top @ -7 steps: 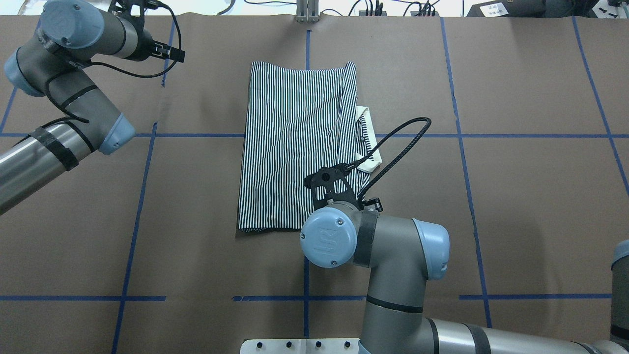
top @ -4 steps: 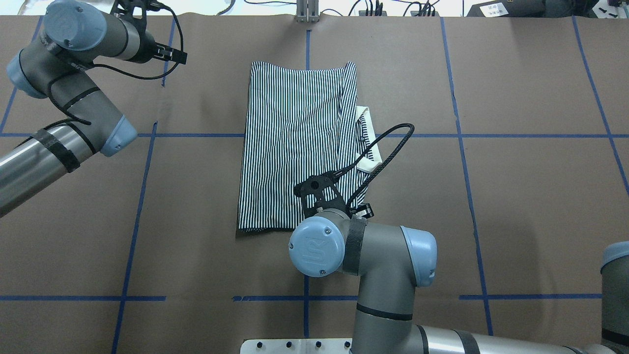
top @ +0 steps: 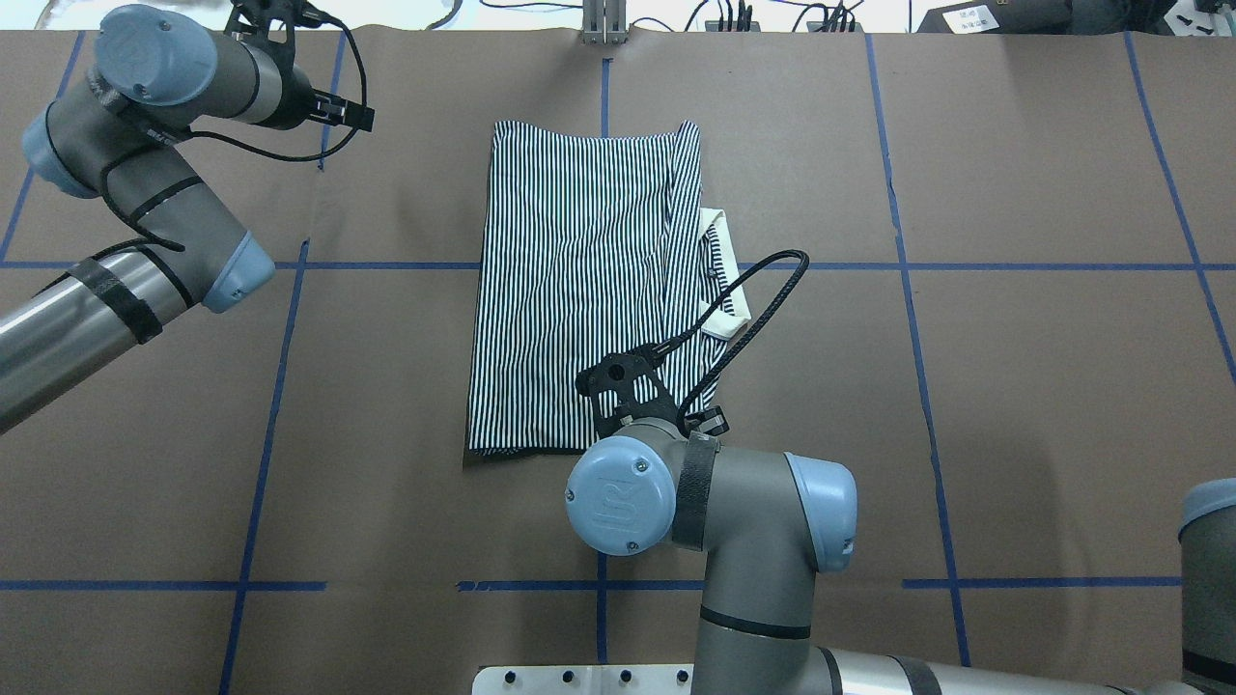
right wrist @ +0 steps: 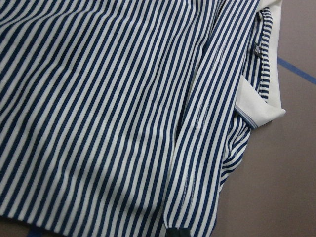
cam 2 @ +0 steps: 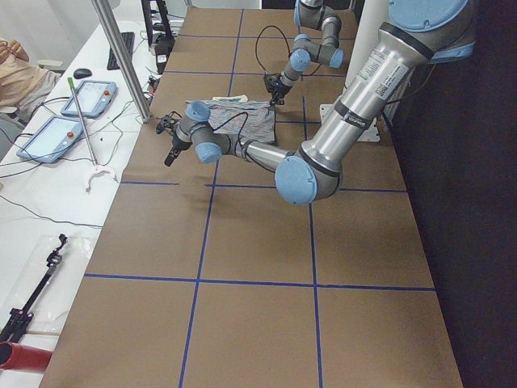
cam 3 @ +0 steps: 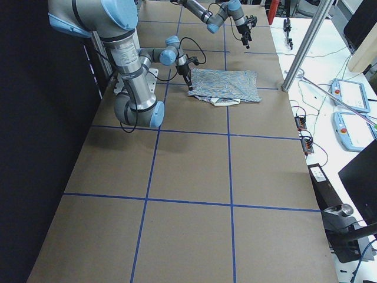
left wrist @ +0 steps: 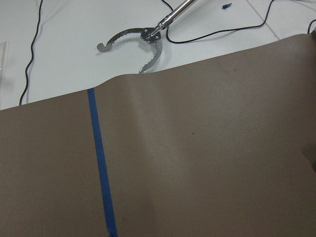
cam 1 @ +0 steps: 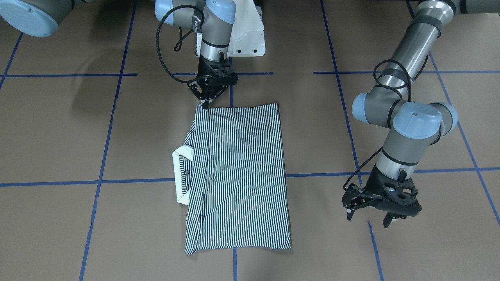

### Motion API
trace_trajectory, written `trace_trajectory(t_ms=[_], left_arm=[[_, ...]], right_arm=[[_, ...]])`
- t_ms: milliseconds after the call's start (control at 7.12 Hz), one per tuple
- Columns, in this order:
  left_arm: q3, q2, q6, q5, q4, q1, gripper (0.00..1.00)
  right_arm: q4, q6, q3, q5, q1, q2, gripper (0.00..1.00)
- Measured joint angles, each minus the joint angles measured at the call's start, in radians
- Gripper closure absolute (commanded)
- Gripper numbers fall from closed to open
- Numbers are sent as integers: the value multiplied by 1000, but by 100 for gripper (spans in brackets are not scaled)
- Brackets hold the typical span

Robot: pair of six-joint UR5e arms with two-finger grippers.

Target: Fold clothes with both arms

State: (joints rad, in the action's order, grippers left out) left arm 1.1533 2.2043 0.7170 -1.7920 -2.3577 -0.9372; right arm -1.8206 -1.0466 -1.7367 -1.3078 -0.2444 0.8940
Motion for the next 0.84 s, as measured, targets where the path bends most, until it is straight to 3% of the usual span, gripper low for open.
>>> trace_trajectory(t_ms=[281, 842], left_arm=[[0, 0, 1, -1, 0, 3, 0], [0, 0, 16, 0, 0, 9, 0]], right_arm=[[-1, 2, -16, 10, -10, 16, 100], [6, -91, -174, 46, 30, 198, 96]])
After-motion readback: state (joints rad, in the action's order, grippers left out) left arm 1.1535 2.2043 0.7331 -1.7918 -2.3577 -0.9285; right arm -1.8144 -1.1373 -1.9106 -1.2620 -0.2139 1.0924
